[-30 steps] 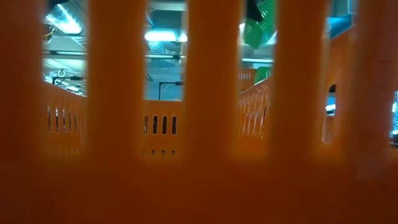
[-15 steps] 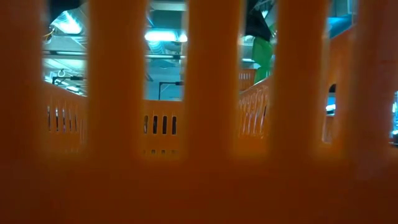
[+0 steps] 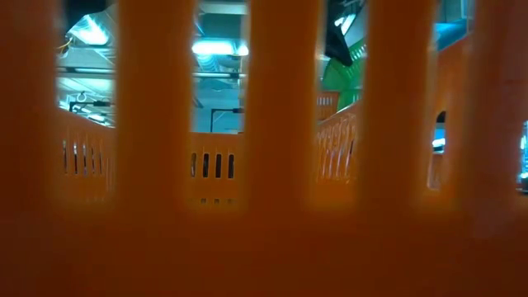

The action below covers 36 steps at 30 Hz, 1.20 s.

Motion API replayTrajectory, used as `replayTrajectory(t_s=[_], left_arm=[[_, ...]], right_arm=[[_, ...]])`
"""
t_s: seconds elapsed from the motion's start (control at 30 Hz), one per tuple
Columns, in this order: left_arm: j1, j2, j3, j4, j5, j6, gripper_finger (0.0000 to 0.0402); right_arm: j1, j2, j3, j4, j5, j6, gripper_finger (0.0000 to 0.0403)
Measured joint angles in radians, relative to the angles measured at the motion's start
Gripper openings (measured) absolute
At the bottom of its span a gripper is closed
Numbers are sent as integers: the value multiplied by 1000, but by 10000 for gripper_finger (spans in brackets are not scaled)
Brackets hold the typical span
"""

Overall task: Stack baskets on shelf by color
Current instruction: Stack the top green bin on top of the green bin on the shelf

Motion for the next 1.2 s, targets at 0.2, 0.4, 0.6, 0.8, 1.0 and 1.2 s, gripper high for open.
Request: replayTrajectory(t_s=[0.2, 0.4, 0.6, 0.8, 1.0, 1.2], left_arm=[[-5, 0, 0, -2, -1, 67, 8], [-10, 0, 0, -2, 1, 97, 41], [-6, 0, 0, 3, -18, 123, 59], [-1, 0, 0, 4, -68, 138, 60], [2, 0, 0, 20, -60, 147, 58], [-6, 0, 0, 34, -50, 149, 60]], right_arm=[[0, 0, 0, 0, 0, 0, 82], [0, 0, 0, 0, 0, 0, 82], [0, 0, 0, 0, 0, 0, 82], [0, 0, 0, 0, 0, 0, 82], [0, 0, 0, 0, 0, 0, 82], [0, 0, 0, 0, 0, 4, 82]])
